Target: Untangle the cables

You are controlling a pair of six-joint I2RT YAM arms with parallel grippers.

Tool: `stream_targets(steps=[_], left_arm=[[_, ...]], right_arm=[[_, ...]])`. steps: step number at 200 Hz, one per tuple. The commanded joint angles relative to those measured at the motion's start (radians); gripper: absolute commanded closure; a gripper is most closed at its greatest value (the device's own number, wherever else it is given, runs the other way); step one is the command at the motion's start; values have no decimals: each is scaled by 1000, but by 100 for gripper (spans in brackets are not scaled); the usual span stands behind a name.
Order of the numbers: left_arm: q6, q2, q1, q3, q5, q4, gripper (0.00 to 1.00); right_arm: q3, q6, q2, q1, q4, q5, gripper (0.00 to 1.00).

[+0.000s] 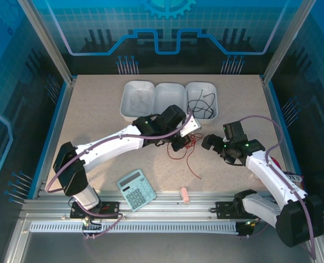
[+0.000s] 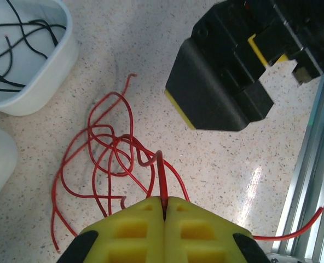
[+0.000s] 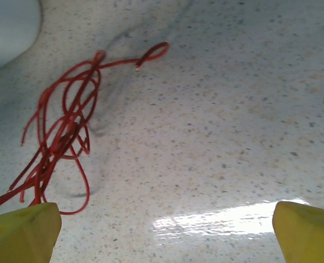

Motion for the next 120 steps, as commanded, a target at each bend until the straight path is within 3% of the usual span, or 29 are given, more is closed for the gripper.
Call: stream_targets(steps=[1,36,81,120], left_arm=[[-44,-49,0,-2,-37,22,100],[-106,-10,21,33,-80,41,100],[-135,21,26,56,-62,41,100],[-159,-15,27,46,0,53,100]], right_arm=[[23,-12,2,30,78,-68,3],[28,7,55,95,150,-87,9],[48,25,155,186,258,-88,14],[57,37,236,198,313,-32,19]])
